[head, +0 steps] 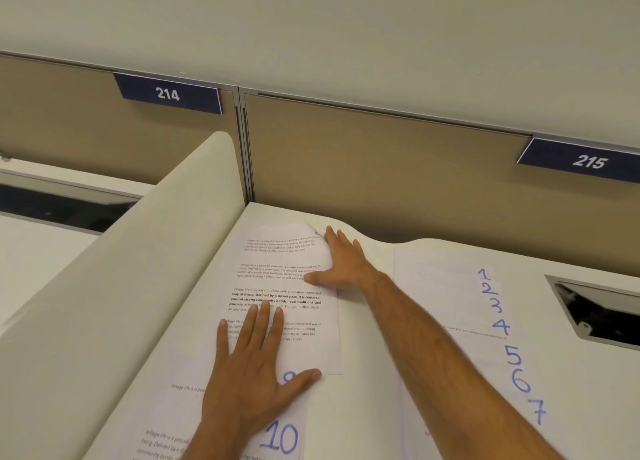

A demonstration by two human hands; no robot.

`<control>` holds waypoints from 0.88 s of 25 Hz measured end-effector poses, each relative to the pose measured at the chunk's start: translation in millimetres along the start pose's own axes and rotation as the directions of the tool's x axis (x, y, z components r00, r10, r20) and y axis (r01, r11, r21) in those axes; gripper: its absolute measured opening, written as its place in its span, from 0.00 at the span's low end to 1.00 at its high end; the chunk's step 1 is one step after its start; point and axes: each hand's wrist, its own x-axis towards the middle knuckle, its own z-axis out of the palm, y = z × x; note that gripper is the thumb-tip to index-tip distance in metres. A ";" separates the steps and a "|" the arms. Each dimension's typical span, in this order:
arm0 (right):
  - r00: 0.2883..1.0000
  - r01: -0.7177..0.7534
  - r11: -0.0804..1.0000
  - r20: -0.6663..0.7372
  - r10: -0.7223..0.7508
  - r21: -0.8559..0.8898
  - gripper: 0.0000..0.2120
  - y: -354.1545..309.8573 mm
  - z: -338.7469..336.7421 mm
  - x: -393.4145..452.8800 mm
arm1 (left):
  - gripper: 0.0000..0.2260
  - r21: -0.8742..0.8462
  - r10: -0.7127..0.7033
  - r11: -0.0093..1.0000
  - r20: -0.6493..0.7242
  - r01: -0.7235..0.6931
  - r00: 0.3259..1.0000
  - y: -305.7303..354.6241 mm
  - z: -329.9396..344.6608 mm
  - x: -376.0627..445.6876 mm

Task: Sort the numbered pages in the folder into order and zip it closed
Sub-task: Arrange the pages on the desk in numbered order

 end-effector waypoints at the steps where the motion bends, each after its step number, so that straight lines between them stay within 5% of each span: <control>1: 1.000 -0.014 0.992 -0.002 0.014 0.125 0.57 -3.3 -1.6 -2.3 | 0.46 0.001 -0.002 1.000 0.006 0.002 1.000 -0.1 -1.3 -0.4; 4: 0.994 -0.017 0.917 -0.088 0.057 0.399 0.51 -15.7 -1.4 -11.2 | 0.47 -0.006 -0.012 1.000 0.023 0.012 1.000 0.1 -4.0 -0.2; 9: 0.965 -0.039 0.863 -0.205 0.163 0.504 0.37 -26.7 10.0 -30.4 | 0.48 -0.061 -0.041 0.997 0.097 0.047 0.994 1.3 -8.5 -0.6; 13: 0.895 0.008 0.789 -0.356 0.268 0.614 0.38 -30.5 -12.6 -43.2 | 0.50 -0.095 -0.046 0.994 0.109 0.056 0.993 3.5 -17.4 -0.3; 17: 0.836 0.080 0.717 -0.438 0.330 0.693 0.14 -18.4 -59.5 -58.7 | 0.48 -0.098 -0.034 0.994 0.066 0.040 0.997 2.4 -14.9 -1.8; 22: 0.821 0.179 0.586 -0.448 0.353 0.791 0.15 8.9 -93.4 -110.3 | 0.39 -0.023 0.032 0.999 0.014 -0.032 0.999 0.2 -10.4 -3.4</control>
